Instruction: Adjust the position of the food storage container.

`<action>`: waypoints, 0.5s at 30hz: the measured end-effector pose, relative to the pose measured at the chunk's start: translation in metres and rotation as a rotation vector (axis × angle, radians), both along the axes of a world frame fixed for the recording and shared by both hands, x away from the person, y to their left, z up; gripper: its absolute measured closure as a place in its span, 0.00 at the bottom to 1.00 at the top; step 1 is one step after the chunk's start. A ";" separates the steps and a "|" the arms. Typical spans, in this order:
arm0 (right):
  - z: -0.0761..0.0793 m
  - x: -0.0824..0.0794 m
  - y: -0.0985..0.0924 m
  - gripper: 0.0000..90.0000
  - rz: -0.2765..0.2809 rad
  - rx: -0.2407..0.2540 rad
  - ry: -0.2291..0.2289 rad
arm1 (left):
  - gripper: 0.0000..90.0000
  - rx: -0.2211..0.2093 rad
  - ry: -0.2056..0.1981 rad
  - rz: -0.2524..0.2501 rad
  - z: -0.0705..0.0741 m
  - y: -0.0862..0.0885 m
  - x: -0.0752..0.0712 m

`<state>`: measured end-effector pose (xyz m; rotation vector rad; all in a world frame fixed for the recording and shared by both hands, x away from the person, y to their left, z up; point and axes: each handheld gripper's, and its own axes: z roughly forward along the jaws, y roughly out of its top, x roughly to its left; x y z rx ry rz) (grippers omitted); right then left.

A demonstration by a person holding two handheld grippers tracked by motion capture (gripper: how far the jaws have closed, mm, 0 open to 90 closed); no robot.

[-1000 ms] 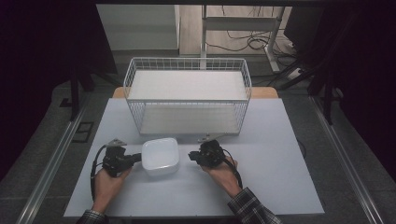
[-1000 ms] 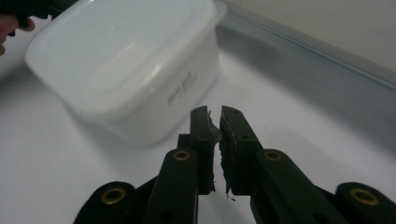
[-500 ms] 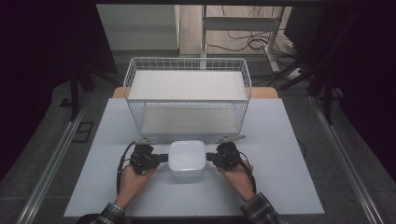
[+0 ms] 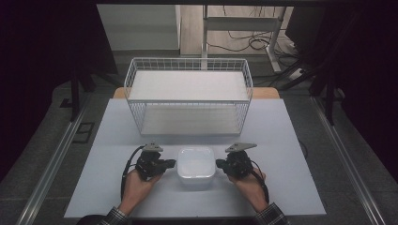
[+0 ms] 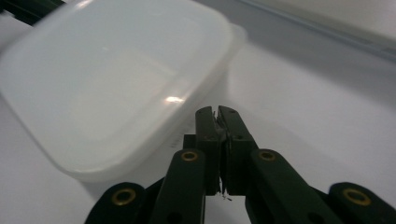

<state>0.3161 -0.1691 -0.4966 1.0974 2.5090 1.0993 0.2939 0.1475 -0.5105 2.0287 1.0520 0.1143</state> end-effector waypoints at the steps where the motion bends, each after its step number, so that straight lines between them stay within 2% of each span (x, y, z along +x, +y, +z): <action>1: 0.002 -0.001 -0.002 0.95 -0.006 -0.020 -0.022 | 0.97 -0.004 -0.014 0.002 0.001 0.004 -0.002; 5: 0.008 -0.003 -0.012 0.86 -0.008 0.008 -0.051 | 0.78 -0.002 -0.062 0.015 0.003 0.016 -0.010; 7: 0.010 -0.005 -0.014 0.79 -0.005 0.003 -0.075 | 0.70 -0.008 -0.073 0.026 0.003 0.021 -0.014; 12: 0.011 -0.014 -0.019 0.59 -0.011 0.005 -0.090 | 0.50 -0.036 -0.091 0.038 0.005 0.029 -0.023; 15: 0.011 -0.017 -0.023 0.45 -0.007 0.022 -0.090 | 0.38 -0.035 -0.092 0.038 0.003 0.030 -0.026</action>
